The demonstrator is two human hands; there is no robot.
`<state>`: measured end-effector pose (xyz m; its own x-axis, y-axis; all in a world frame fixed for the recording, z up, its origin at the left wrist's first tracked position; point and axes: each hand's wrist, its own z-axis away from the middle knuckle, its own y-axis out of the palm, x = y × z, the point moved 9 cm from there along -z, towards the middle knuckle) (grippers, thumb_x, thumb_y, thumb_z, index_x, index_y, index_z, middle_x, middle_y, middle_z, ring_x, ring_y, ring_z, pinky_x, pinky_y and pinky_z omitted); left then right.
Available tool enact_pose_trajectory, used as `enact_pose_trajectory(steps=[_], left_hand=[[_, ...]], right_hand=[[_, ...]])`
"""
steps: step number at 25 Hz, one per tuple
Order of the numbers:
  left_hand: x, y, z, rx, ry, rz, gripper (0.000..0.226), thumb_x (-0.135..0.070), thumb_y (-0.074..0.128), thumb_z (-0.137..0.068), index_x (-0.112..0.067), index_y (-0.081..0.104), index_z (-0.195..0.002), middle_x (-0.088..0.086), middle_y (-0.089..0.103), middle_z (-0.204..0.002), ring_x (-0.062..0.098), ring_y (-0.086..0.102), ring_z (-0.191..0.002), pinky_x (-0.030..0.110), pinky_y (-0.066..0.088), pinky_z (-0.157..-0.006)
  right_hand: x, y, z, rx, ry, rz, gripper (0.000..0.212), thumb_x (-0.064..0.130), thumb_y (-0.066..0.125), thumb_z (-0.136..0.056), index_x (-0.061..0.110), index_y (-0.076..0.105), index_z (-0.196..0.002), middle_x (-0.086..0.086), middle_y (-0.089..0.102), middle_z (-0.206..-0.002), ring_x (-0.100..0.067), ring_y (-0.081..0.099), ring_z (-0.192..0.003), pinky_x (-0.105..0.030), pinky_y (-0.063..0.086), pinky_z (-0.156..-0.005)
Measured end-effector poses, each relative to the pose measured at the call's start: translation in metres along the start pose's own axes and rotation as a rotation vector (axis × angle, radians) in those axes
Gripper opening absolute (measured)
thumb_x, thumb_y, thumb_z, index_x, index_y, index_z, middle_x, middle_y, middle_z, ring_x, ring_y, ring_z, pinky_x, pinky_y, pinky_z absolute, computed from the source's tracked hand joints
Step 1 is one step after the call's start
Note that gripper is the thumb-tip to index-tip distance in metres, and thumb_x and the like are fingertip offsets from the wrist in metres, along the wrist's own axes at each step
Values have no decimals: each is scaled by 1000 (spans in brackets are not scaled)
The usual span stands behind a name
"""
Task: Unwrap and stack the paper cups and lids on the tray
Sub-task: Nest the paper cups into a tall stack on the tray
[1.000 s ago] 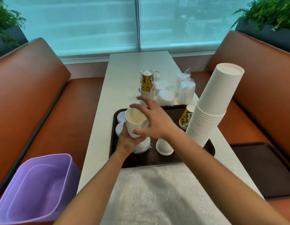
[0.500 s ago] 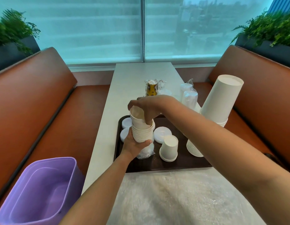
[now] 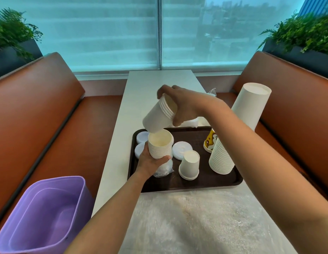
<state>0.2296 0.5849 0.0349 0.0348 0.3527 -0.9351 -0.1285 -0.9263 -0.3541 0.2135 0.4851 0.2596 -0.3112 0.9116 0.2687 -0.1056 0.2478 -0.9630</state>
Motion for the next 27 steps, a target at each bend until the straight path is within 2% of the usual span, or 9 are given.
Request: enact_pose_trajectory(steps=[2, 5, 7, 10, 13, 15, 21, 24, 27], left_hand=[[-1, -2, 1, -18, -24, 7, 91, -19, 84, -67, -17, 29, -140, -9, 41, -119, 6, 38, -109, 17, 32, -91], [0, -2, 2, -23, -29, 32, 90, -18, 85, -66, -18, 32, -138, -10, 44, -117, 6, 41, -108, 16, 33, -90], [1, -1, 4, -20, -29, 49, 89, -17, 85, -66, -20, 33, -138, -10, 46, -116, 6, 42, -108, 17, 34, -90], [1, -2, 4, -18, -30, 27, 90, -18, 85, -66, -19, 32, -138, -10, 43, -117, 5, 39, -110, 18, 33, -92], [1, -1, 3, -16, -22, 7, 91, -18, 85, -67, -17, 30, -139, -7, 42, -122, 6, 36, -110, 19, 33, -94], [2, -1, 3, -17, -22, 6, 91, -18, 84, -67, -18, 30, -139, -5, 43, -126, 6, 36, -110, 20, 33, -94], [4, -1, 3, -24, -29, 4, 89, -19, 84, -67, -19, 30, -138, -8, 40, -118, 6, 36, -110, 20, 33, -93], [3, -1, 3, -26, -31, -2, 90, -21, 84, -68, -19, 30, -138, -2, 44, -128, 6, 36, -110, 21, 33, -93], [2, -1, 4, -30, -33, -5, 90, -21, 84, -68, -19, 29, -139, 2, 43, -136, 6, 35, -111, 23, 34, -97]], right_hand=[[-19, 7, 16, -110, 37, -151, 78, 10, 79, -62, 22, 32, -123, -1, 41, -108, -23, 47, -89, -28, 38, -64], [-62, 42, 40, -342, 159, -548, 76, 9, 84, -60, 23, 29, -111, 3, 45, -100, -20, 49, -84, -26, 45, -64], [-92, 82, 58, -505, 304, -751, 77, 10, 86, -60, 22, 29, -111, 10, 42, -99, -17, 48, -89, -21, 44, -68], [-117, 142, 78, -650, 472, -882, 76, 12, 89, -59, 16, 30, -108, 13, 43, -101, -15, 48, -99, -12, 37, -71], [-126, 183, 81, -627, 524, -889, 80, 18, 89, -58, 15, 29, -111, 4, 45, -120, -15, 47, -109, -23, 39, -86], [-132, 199, 83, -573, 566, -838, 83, 20, 88, -60, 15, 30, -119, 3, 44, -123, -15, 45, -111, -27, 42, -90], [-140, 214, 77, -479, 587, -806, 85, 24, 86, -65, 18, 30, -128, 2, 44, -117, -18, 45, -107, -31, 45, -87], [-142, 219, 78, -496, 604, -831, 87, 23, 86, -65, 17, 29, -130, 1, 44, -119, -18, 45, -109, -34, 46, -91], [-142, 225, 81, -547, 575, -903, 87, 21, 86, -65, 19, 32, -133, 2, 47, -120, -18, 47, -108, -31, 45, -88]])
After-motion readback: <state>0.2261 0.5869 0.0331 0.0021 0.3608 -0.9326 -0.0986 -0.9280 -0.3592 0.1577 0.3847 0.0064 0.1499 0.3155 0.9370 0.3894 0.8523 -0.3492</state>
